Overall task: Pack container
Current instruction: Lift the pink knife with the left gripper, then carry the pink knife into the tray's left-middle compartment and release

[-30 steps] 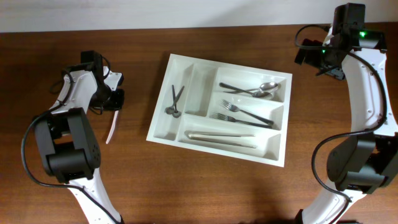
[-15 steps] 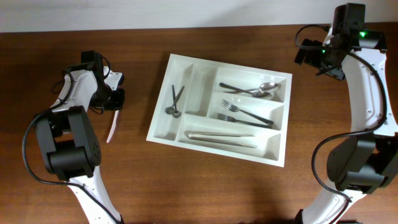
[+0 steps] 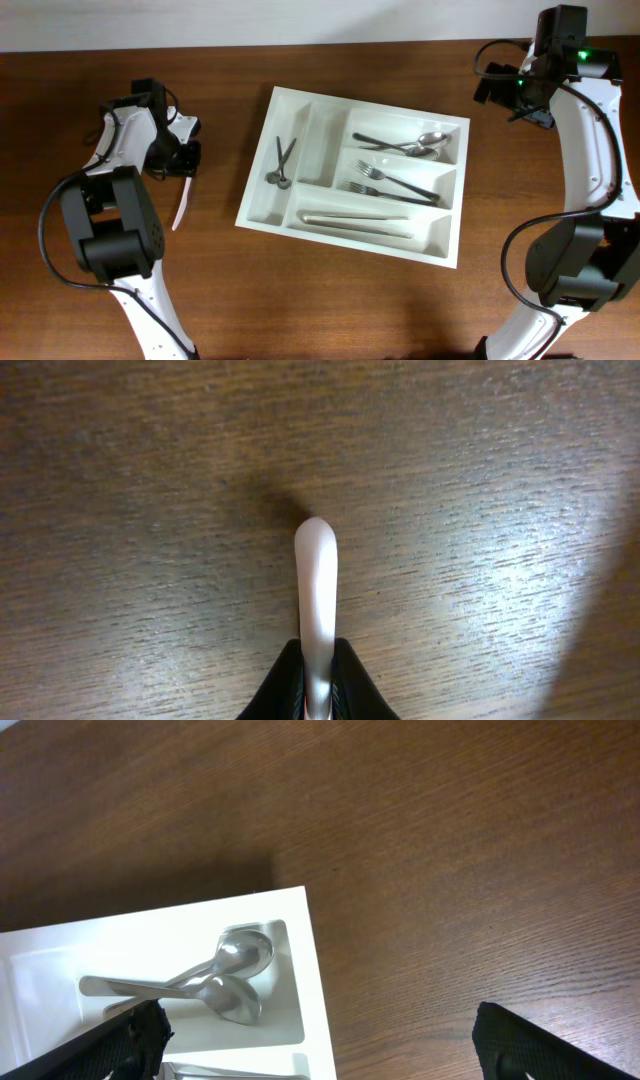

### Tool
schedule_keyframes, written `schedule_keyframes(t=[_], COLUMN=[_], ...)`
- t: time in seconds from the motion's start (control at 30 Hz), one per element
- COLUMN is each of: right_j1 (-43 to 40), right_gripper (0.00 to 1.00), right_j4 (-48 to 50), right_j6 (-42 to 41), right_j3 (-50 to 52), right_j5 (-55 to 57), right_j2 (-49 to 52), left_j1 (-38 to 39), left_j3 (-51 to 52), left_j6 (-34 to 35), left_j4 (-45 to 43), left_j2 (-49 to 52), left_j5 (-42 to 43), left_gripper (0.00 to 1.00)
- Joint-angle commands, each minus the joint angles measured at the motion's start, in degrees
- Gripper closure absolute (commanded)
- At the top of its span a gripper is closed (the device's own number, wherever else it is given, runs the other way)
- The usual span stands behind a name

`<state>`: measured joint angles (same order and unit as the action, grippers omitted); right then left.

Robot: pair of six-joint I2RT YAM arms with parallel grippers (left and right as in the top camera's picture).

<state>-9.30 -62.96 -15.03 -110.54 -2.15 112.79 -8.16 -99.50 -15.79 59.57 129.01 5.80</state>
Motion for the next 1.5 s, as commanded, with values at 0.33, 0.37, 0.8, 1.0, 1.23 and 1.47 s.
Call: schedule_keyframes(t=[0.33, 0.37, 0.8, 1.0, 1.23, 1.47], right_j1=[-0.09, -0.09, -0.09, -0.09, -0.09, -0.09], right_gripper=[0.01, 0.01, 0.01, 0.01, 0.01, 0.01], right_j4=[-0.02, -0.02, -0.02, -0.02, -0.02, -0.02], right_j6=[-0.48, -0.48, -0.48, -0.48, -0.48, -0.5], right_j3=[-0.9, -0.9, -0.9, -0.9, -0.9, -0.9], right_j5=[0.72, 0.72, 0.72, 0.72, 0.72, 0.72], right_j2=[0.11, 0.09, 0.11, 0.11, 0.11, 0.11], left_j1=[0.39, 0.57, 13.94, 22.6, 26.29, 28.06], left_j3=[-12.44, -13.81, -30.47, -30.45, -29.97, -29.86], left_j6=[-0.02, 0.0, 18.45, 27.74, 36.15, 35.85], left_j4=[4.87, 5.2, 1.29, -4.76, -4.66, -1.36], left_j2=[2.12, 2.12, 2.12, 2.23, 2.73, 7.21], left_j5=[2.14, 3.85, 17.07, 16.81, 14.29, 14.32], left_gripper=[0.98, 0.98, 0.98, 0.98, 0.98, 0.98])
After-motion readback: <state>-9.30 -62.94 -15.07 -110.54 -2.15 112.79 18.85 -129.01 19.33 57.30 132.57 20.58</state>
